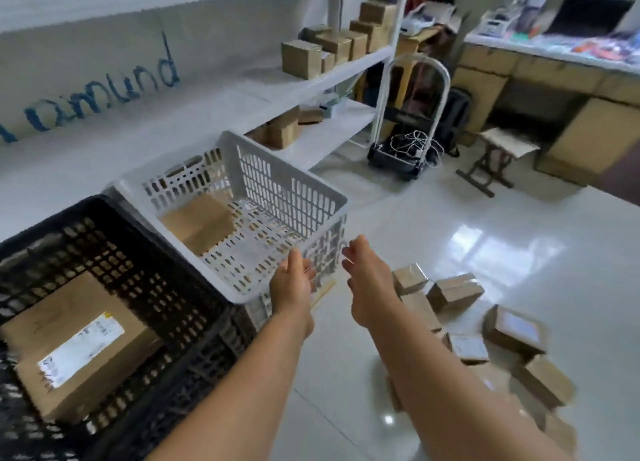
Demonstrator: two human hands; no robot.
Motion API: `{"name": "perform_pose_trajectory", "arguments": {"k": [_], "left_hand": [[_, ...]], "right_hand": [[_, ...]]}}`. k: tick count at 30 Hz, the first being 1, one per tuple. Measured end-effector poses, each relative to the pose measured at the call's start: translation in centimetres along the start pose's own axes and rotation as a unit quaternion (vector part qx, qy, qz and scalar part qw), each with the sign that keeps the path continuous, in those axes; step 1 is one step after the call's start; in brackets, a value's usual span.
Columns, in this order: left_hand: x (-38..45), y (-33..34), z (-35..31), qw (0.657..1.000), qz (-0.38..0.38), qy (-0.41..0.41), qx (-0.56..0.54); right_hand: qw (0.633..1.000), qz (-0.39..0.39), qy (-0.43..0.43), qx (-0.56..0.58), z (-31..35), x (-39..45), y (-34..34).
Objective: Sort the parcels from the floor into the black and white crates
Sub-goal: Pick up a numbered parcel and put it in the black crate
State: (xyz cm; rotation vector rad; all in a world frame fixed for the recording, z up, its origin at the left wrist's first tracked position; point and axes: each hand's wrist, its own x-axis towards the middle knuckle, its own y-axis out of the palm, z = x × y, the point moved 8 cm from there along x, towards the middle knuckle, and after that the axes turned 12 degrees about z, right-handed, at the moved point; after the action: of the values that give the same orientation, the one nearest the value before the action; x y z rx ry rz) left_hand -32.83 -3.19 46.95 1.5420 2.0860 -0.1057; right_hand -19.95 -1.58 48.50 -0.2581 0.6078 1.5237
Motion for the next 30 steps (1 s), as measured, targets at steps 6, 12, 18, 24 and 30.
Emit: {"name": "perform_pose_trajectory", "arguments": {"k": [6,12,18,24,30], "left_hand": [[0.0,6.8,5.0,0.988,0.133,-0.064,0.049],[-1.0,10.8,10.5,0.958,0.227,-0.136,0.112],[-2.2,14.6,15.1,0.933,0.256,-0.205,0.146],[-1.7,18.9,19.9,0.919,0.244,-0.252,0.183],[0.1,23.4,24.9,0.91,0.212,-0.275,0.227]], "right_hand": [[0.987,-0.148,-0.007,0.064,-2.0,-1.9,-8.6],[0.962,-0.242,0.007,0.125,-6.0,-4.9,-15.1],[0.934,-0.308,0.028,0.176,-9.3,-6.1,-21.7],[0.922,-0.302,0.051,0.237,-11.8,-4.3,-29.0],[0.921,-0.286,0.082,0.25,-12.4,-2.1,-36.9]]}}
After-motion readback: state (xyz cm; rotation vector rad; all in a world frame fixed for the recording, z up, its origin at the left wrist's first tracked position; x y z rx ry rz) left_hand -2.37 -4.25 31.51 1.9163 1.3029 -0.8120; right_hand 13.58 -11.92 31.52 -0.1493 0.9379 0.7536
